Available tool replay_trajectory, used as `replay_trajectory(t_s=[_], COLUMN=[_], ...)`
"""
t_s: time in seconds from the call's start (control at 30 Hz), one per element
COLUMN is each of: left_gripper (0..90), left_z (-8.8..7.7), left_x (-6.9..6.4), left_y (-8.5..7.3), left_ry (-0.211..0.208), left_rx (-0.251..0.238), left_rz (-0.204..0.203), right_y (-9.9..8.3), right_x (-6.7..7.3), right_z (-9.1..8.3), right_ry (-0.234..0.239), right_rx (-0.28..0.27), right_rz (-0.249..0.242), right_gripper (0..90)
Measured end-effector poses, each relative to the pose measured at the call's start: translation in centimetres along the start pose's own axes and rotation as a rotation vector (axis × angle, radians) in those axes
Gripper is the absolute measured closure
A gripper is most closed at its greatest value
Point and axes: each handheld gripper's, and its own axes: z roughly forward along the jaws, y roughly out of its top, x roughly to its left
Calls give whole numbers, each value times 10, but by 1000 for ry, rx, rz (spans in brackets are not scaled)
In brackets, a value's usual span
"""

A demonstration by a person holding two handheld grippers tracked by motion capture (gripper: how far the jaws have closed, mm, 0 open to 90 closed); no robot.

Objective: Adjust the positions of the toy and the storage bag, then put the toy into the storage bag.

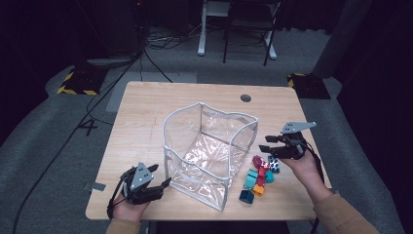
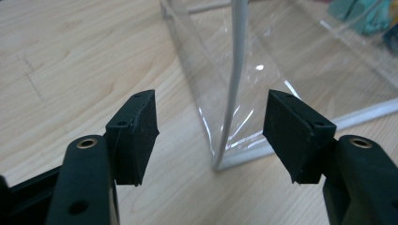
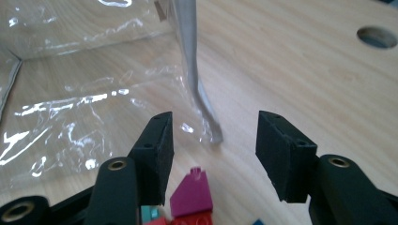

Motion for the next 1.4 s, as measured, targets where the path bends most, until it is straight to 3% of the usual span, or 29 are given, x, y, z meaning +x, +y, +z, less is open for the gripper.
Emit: replay_trajectory(t_s=[0.33,0.67,0.9,1.03,1.2,1.4], left_gripper=[326,314,273,271,266,266], left_z=[13,19,19,20,20,20], left_x=[15,26,33,35,38,38], left_y=[-24,-34,-40,-40,-40,-40], left_ry=[50,47,41,33,20,18], left_rx=[109,139,168,168,176,177], left_rz=[-17,-26,-70,-84,-107,-111], right_y=[-27,-35,-37,-36,-35,-31], right_x=[8,9,7,5,5,5], right_z=[20,43,54,56,55,47], right_ry=[17,21,15,21,3,-9], right_rx=[100,183,243,261,265,229], right_rz=[37,38,43,35,29,25], right_gripper=[464,464,491,558,578,579])
